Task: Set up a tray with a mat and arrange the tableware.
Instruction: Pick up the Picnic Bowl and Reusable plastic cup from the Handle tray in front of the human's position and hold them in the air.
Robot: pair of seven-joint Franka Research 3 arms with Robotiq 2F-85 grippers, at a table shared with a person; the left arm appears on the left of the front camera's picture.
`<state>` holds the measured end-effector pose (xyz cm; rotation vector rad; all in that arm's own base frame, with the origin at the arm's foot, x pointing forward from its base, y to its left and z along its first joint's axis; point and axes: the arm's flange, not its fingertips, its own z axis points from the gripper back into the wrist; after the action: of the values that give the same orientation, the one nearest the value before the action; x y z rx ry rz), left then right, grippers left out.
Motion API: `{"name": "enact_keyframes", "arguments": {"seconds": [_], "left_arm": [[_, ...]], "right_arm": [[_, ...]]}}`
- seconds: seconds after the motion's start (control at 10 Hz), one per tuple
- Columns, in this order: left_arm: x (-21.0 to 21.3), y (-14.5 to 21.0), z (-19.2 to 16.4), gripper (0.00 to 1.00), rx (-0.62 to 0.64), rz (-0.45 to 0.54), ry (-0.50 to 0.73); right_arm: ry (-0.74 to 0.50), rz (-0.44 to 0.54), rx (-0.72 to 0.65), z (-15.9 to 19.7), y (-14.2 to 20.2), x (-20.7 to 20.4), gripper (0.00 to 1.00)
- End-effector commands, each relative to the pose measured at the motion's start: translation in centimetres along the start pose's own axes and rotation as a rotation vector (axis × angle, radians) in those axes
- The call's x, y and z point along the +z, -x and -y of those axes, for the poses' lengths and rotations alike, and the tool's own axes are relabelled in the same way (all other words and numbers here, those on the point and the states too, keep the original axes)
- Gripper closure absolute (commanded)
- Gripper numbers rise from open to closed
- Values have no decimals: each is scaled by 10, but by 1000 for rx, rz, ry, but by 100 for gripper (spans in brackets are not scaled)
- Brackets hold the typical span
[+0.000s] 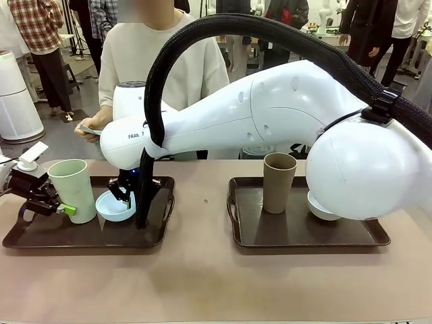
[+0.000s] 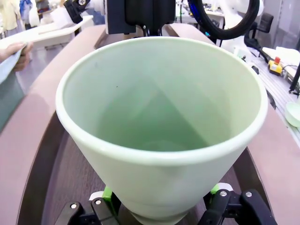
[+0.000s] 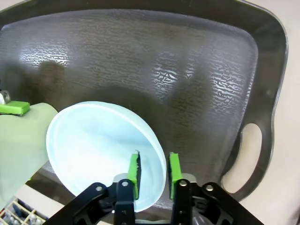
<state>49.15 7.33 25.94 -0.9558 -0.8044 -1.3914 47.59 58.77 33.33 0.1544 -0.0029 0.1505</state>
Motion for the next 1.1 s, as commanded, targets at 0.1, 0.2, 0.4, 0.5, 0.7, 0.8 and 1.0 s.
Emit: {"name": "enact_keyframes", "arguments": {"seconds": [0.1, 0.2, 0.4, 0.5, 0.7, 0.8, 1.0], "left_arm": [[6, 3, 3, 73, -19, -25, -28], [9, 2, 5, 100, -16, -33, -36], [20, -5, 10, 100, -14, -51, -58], [29, -15, 16, 100, -11, -70, -65], [63, -54, 33, 100, -39, -85, -121], [84, -79, 47, 100, -65, -83, -162], [115, -125, 73, 100, -100, -66, -220]], "right_arm": [[-4, 2, 4, 3, -2, -3, 100], [5, 1, 0, 3, -2, -3, 100], [15, 8, -18, 5, 0, 5, 100], [17, -13, -39, 6, 5, 21, 100], [30, 25, -56, 11, 21, 73, 100], [30, 72, -72, 11, 31, 105, 100], [21, 144, -92, 8, 53, 172, 100]]}}
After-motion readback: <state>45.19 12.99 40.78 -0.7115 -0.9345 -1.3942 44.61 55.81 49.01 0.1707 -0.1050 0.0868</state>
